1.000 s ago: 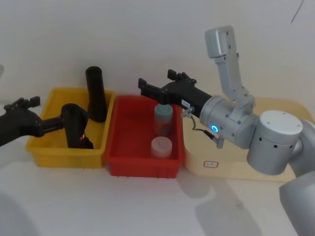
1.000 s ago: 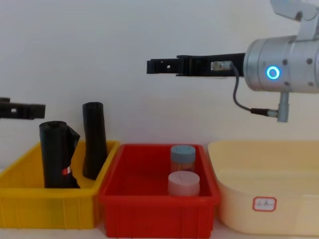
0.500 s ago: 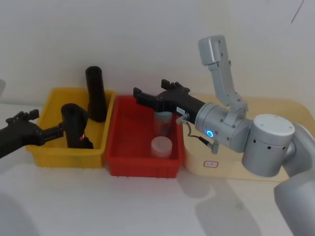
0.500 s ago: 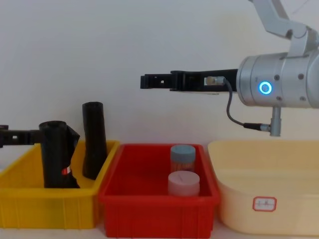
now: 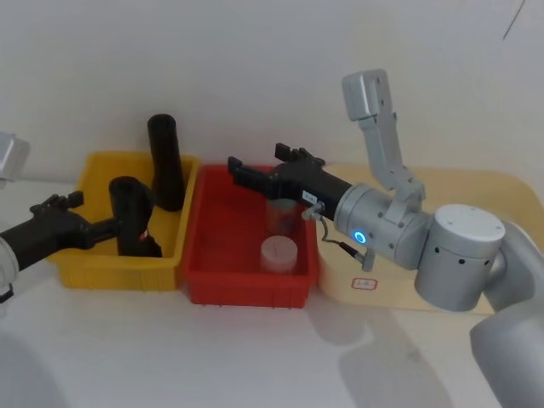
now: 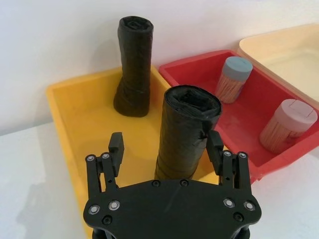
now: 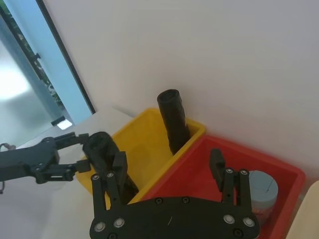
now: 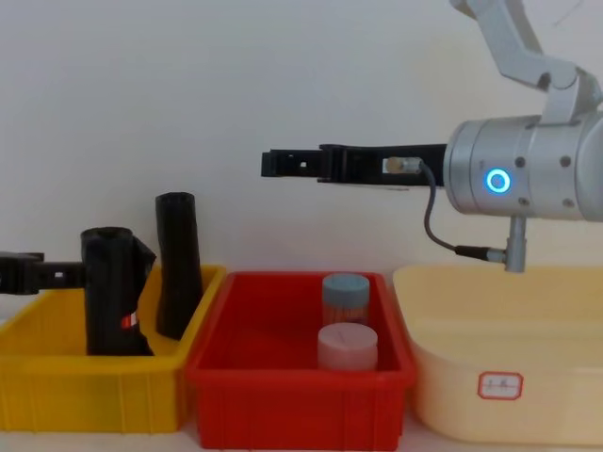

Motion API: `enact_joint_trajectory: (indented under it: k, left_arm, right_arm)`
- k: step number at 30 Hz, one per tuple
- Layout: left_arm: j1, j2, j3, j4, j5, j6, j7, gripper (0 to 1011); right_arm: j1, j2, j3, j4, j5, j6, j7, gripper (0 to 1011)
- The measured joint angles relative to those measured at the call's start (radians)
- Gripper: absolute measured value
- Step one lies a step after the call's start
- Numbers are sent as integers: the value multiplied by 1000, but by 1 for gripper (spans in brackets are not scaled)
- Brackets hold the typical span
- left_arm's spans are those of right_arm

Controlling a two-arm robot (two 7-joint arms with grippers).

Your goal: Pick up the garbage bag with the one hand and transfer it to the other hand.

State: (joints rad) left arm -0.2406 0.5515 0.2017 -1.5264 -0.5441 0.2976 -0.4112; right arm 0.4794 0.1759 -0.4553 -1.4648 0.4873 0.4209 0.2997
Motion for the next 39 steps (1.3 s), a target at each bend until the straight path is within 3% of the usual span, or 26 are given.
enact_joint_trajectory:
  k: [14,32,36,39]
  left_arm:
    - [-109,-49,65,129,-12,-13,-63,1001]
    - [-154,-70,105,182,-19,-19,-79,1001]
    - [-157,-71,109,185,-19,-20,-79,926]
    - [-160,-72,111,188,-20,-20,-80,816]
  right_arm:
    - [2,-7,-9,21,20,-19,7,1001]
    - [-7,-3,-19,26,52,-27,24,1001]
    - [-12,6,-22,21,57,-18,25,1001]
    - [-14,18,-26,19,57,-5,25,1001]
